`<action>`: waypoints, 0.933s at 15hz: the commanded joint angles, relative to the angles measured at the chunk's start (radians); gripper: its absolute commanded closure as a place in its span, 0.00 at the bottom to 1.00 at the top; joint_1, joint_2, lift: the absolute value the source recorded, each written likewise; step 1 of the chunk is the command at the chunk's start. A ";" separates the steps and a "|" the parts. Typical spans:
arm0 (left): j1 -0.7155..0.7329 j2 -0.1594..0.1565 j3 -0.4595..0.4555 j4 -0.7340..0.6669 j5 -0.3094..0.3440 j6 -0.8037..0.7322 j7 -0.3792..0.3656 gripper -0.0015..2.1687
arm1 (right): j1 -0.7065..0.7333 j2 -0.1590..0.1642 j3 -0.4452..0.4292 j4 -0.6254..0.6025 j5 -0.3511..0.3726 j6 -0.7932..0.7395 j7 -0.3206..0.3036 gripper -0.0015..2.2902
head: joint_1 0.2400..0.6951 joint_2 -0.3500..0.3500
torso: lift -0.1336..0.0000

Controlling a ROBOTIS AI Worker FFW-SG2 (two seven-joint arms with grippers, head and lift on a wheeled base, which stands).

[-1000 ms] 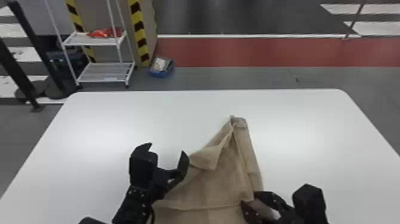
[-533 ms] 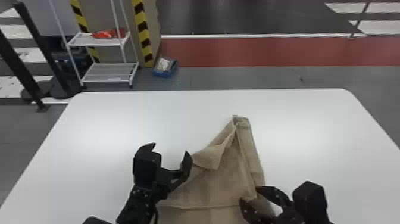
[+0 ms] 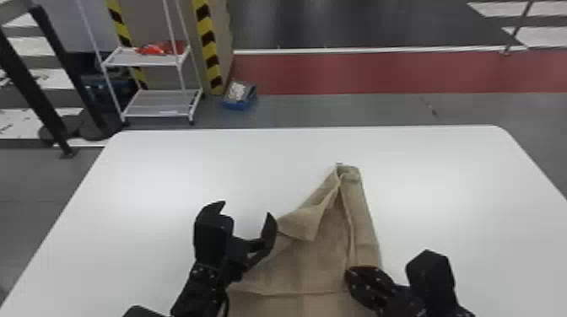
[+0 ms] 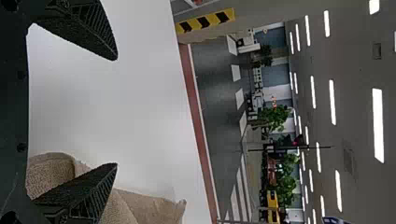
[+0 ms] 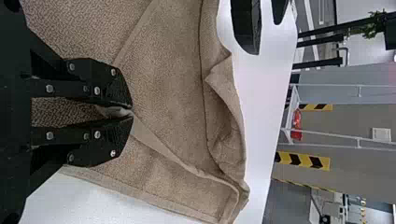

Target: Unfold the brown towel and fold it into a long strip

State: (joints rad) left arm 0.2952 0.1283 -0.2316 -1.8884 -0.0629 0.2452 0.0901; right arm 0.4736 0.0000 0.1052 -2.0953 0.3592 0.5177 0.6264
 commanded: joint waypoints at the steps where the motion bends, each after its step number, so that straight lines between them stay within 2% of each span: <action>1: 0.001 0.001 0.001 -0.003 0.000 -0.010 0.000 0.03 | -0.001 0.000 -0.001 0.006 -0.006 -0.018 -0.017 0.73 | 1.00 0.59 | 0.08; 4: 0.007 0.001 0.006 -0.011 0.002 -0.046 -0.015 0.03 | 0.011 -0.003 -0.038 0.001 -0.051 -0.073 -0.039 0.73 | 1.00 0.58 | 0.08; 5: 0.016 0.001 0.006 -0.020 0.014 -0.065 -0.044 0.03 | 0.013 -0.003 -0.055 0.001 -0.069 -0.073 -0.050 0.73 | 1.00 0.58 | 0.08; 7: 0.033 0.002 0.001 -0.031 0.028 -0.095 -0.165 0.03 | 0.017 -0.003 -0.058 0.003 -0.071 -0.073 -0.050 0.73 | 1.00 0.54 | 0.08; 9: 0.041 0.002 -0.029 -0.035 0.035 -0.102 -0.237 0.04 | 0.017 -0.002 -0.055 0.004 -0.071 -0.070 -0.050 0.73 | 1.00 0.49 | 0.08; 12: 0.053 0.022 -0.094 -0.063 0.040 -0.105 -0.270 0.04 | 0.016 -0.003 -0.055 0.008 -0.071 -0.070 -0.053 0.73 | 1.00 0.40 | 0.08; 14: 0.030 0.025 -0.137 -0.044 0.003 -0.102 -0.266 0.07 | 0.016 -0.003 -0.055 0.009 -0.077 -0.067 -0.053 0.73 | 1.00 0.35 | 0.08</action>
State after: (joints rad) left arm 0.3412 0.1500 -0.3368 -1.9455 -0.0346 0.1403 -0.1783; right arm 0.4898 -0.0023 0.0507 -2.0869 0.2856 0.4475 0.5736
